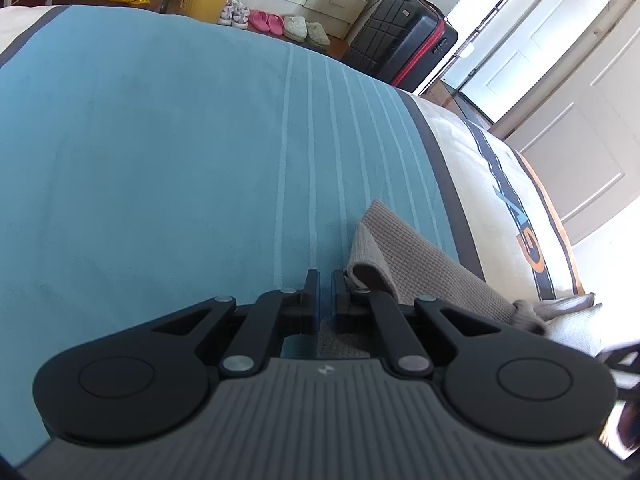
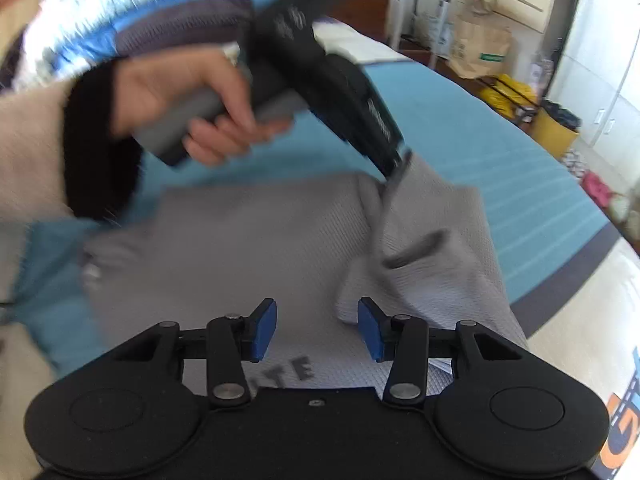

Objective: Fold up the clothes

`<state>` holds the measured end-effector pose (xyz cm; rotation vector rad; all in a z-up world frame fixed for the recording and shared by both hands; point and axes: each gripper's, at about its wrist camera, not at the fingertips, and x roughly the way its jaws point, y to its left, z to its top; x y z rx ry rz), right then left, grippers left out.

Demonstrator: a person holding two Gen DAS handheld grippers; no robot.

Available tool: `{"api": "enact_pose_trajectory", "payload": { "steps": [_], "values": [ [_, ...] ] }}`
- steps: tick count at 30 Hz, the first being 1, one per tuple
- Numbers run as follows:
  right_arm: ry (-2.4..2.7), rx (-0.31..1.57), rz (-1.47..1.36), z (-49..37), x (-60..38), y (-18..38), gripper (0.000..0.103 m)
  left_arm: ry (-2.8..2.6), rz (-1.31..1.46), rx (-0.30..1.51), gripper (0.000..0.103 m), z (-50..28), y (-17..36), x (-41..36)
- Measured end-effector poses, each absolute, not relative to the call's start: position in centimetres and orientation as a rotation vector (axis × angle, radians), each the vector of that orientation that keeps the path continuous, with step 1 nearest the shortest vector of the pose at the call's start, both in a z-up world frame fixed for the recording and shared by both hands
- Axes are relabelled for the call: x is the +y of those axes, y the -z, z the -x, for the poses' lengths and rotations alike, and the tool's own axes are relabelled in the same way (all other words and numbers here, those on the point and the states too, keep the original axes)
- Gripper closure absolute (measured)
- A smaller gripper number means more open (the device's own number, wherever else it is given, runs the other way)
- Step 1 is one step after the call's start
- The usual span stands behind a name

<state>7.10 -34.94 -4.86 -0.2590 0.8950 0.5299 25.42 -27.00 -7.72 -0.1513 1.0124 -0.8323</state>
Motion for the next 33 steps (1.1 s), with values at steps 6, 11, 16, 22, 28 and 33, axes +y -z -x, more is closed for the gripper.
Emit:
{"api": "enact_pose_trajectory", "payload": {
  "steps": [6,11,16,22,28,33],
  "values": [
    [-0.433,0.79,0.251,-8.3,-38.5,0.8,0.053,0.835,0.141,1.031,0.1,-25.4,8.0,-27.2],
    [-0.375,0.882,0.311,-11.1,-41.1,2.4,0.053,0.849,0.155,1.028,0.1,-25.4,8.1,-27.1],
    [-0.321,0.898,0.379,-12.7,-40.3,5.2,0.089,0.839,0.235,1.019,0.1,-25.1,8.4,-26.5],
    [-0.196,0.767,0.123,-12.7,-45.5,4.3,0.098,0.832,0.301,0.956,0.1,-25.3,7.8,-26.4],
    [-0.024,0.79,-0.155,-13.7,-51.5,5.6,0.102,0.822,0.291,0.97,0.1,-25.0,8.6,-26.8],
    [0.113,0.803,-0.381,-14.5,-56.3,6.6,0.093,0.832,0.25,1.001,0.096,-25.0,9.1,-27.5]
  ]
}}
